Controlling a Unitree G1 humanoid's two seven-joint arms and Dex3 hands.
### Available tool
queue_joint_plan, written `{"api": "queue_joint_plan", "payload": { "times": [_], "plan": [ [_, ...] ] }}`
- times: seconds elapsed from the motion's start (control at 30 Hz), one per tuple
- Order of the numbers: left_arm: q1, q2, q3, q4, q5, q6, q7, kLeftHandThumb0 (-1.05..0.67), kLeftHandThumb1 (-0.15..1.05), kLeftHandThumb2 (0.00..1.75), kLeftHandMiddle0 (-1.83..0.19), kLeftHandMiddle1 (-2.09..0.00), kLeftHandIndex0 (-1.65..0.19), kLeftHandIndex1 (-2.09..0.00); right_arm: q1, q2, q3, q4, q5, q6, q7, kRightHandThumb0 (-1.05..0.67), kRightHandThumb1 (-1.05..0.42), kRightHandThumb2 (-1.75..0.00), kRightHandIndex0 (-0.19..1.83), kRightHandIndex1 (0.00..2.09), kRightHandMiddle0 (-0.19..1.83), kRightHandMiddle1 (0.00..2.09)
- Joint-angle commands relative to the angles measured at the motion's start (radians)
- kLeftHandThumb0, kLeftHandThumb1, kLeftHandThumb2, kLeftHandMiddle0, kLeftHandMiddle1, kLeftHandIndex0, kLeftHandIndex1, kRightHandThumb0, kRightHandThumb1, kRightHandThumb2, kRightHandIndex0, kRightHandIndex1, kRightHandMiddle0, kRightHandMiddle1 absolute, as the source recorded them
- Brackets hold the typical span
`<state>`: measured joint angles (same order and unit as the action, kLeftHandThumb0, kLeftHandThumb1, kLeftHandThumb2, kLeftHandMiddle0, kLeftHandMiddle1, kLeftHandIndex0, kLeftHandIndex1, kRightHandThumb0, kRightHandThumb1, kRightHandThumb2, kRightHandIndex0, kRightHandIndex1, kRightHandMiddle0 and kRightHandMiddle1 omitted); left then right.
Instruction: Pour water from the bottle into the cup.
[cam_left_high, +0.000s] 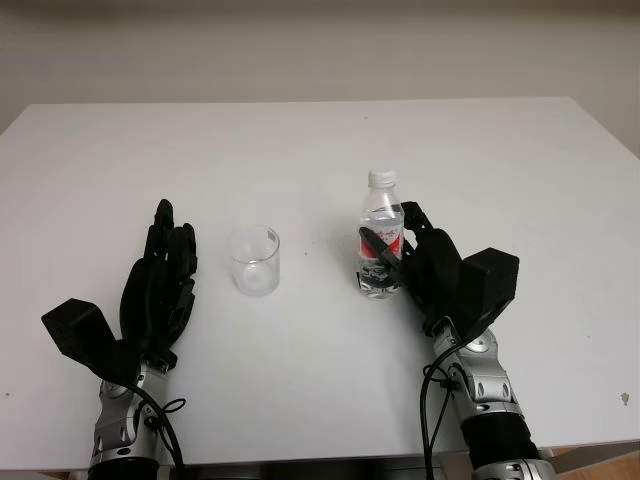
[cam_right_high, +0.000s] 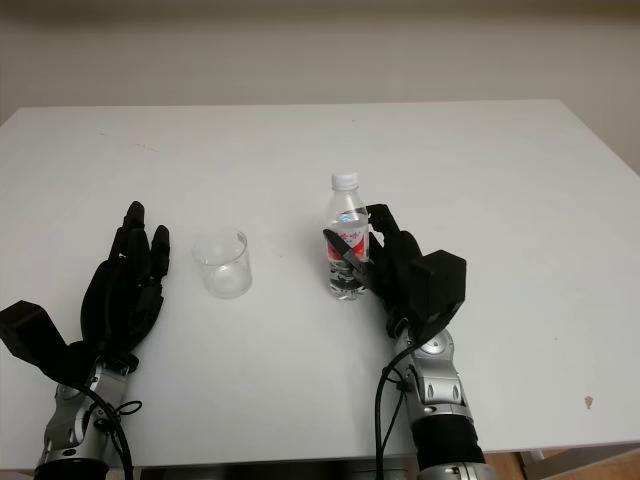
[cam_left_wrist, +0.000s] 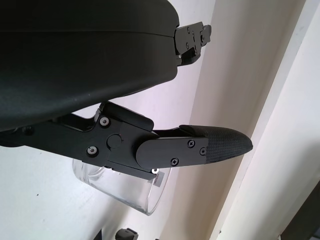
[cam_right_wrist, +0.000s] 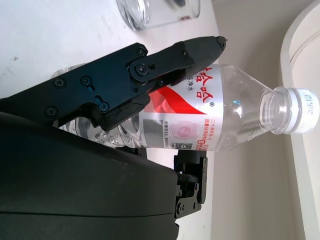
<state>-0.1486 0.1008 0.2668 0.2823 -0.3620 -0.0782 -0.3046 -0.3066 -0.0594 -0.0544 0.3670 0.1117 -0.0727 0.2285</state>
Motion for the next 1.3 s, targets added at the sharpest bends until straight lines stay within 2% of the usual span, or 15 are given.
{"api": "queue_joint_plan", "payload": {
  "times": [0.0,0.2,0.27,0.33,0.37,0.43,0.5,0.53,0.6,0.7,0.77,1.0,1.27],
  "plan": [
    [0.041,-0.003,0.003,0.027,0.001,0.01,0.001,-0.76,1.05,0.43,0.17,-0.05,0.18,-0.05,-0.007,-0.007,-0.001,-0.004,0.016,-0.006,0.022,-0.55,-1.05,-0.1,0.37,2.09,0.15,2.05],
    [0.042,0.0,0.004,0.027,0.001,0.011,0.001,-0.76,1.05,0.44,0.17,-0.05,0.18,-0.05,-0.006,-0.007,-0.002,0.009,0.022,-0.029,0.051,-0.59,-1.04,-0.06,0.07,2.05,0.02,1.96],
    [0.041,0.002,0.005,0.03,0.001,0.01,-0.001,-0.76,1.05,0.44,0.17,-0.05,0.18,-0.05,-0.006,-0.014,0.001,0.017,0.016,-0.049,0.061,-0.62,-1.0,-0.05,-0.11,1.84,-0.1,1.83],
    [0.039,0.003,0.007,0.032,-0.002,0.012,-0.004,-0.76,1.05,0.44,0.17,-0.05,0.18,-0.05,-0.003,-0.022,0.005,0.02,0.005,-0.064,0.068,-0.66,-0.98,-0.05,-0.17,1.56,-0.17,1.64],
    [0.039,0.004,0.008,0.033,-0.004,0.012,-0.006,-0.76,1.05,0.43,0.17,-0.05,0.18,-0.05,-0.002,-0.024,0.007,0.021,0.004,-0.069,0.073,-0.69,-0.97,-0.05,-0.18,1.28,-0.18,1.43],
    [0.037,0.005,0.011,0.035,-0.006,0.015,-0.008,-0.75,1.05,0.43,0.18,-0.05,0.18,-0.05,0.002,-0.028,0.006,0.016,0.013,-0.066,0.09,-0.71,-0.95,-0.05,-0.19,0.94,-0.19,1.1],
    [0.036,0.006,0.011,0.035,-0.004,0.017,-0.004,-0.75,1.05,0.43,0.17,-0.05,0.18,-0.05,0.009,-0.031,0.005,0.012,0.014,-0.075,0.099,-0.71,-0.93,-0.05,-0.17,0.49,-0.18,0.67],
    [0.035,0.008,0.011,0.035,-0.004,0.018,-0.004,-0.75,1.05,0.43,0.17,-0.06,0.18,-0.05,0.012,-0.032,0.005,0.014,0.011,-0.087,0.1,-0.71,-0.92,-0.05,-0.14,0.33,-0.16,0.51],
    [0.034,0.011,0.011,0.035,-0.005,0.021,-0.006,-0.76,1.05,0.43,0.17,-0.05,0.18,-0.05,0.017,-0.033,0.005,0.017,0.003,-0.106,0.096,-0.72,-0.91,-0.05,-0.15,0.15,-0.17,0.31],
    [0.034,0.014,0.011,0.032,-0.005,0.026,-0.006,-0.76,1.05,0.42,0.17,-0.05,0.18,-0.05,0.026,-0.035,0.004,0.019,-0.009,-0.13,0.086,-0.76,-0.91,-0.05,-0.19,0.02,-0.19,0.08],
    [0.035,0.013,0.01,0.029,-0.003,0.025,-0.003,-0.76,1.05,0.43,0.17,-0.06,0.18,-0.05,0.03,-0.036,0.002,0.022,-0.009,-0.143,0.083,-0.77,-0.9,-0.05,-0.19,0.01,-0.19,0.02],
    [0.037,0.009,0.006,0.027,0.001,0.023,0.001,-0.76,1.05,0.42,0.17,-0.05,0.17,-0.06,0.033,-0.064,-0.004,0.035,0.002,-0.185,0.119,-0.83,-0.91,-0.06,-0.19,0.0,-0.19,0.0],
    [0.036,0.001,0.003,0.03,-0.004,0.021,0.003,-0.76,1.05,0.42,0.17,-0.05,0.17,-0.05,0.061,-0.106,0.0,-0.021,-0.02,-0.189,0.118,-1.01,-0.92,-0.06,-0.19,0.0,-0.19,0.0]
  ]
}}
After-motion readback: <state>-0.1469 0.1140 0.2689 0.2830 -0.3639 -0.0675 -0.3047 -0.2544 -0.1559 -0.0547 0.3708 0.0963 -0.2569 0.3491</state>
